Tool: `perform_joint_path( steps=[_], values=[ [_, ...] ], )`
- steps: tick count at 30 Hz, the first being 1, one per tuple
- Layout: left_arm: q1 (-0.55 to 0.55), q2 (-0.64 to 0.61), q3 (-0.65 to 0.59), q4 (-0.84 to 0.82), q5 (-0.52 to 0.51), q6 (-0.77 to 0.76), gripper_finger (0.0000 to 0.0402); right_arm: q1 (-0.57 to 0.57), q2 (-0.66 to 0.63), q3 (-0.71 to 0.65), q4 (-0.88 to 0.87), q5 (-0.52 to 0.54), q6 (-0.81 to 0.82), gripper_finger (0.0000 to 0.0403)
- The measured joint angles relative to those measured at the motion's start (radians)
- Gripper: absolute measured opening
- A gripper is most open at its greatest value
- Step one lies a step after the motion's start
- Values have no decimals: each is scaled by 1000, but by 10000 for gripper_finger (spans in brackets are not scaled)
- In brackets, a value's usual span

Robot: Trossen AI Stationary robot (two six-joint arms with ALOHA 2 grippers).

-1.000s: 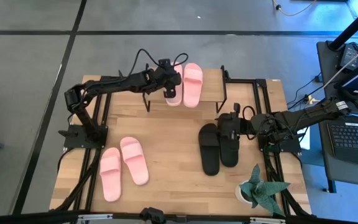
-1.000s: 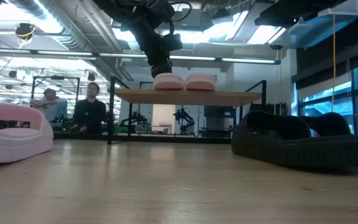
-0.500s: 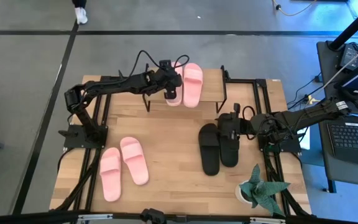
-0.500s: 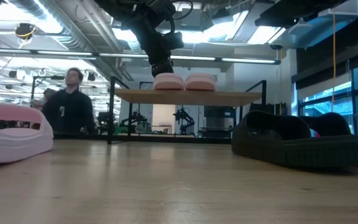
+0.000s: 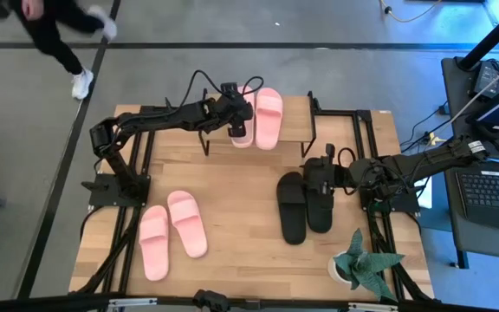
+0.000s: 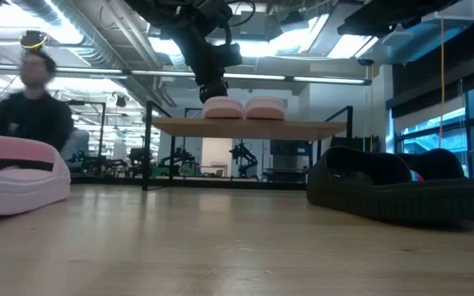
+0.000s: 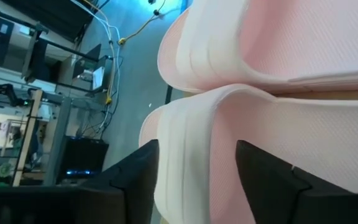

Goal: Pick and place slides into the shelf
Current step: Put the black slipper slide under the shelf

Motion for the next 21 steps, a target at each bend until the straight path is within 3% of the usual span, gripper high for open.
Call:
perform_joint_path(
  steps=[7,21],
  values=[
    [-16,0,0,2,-8,-11,257,0,0,0,0,0,0,196],
    [-92,-14,0,-8,-87,-24,261,0,0,0,0,0,2,196]
  ],
)
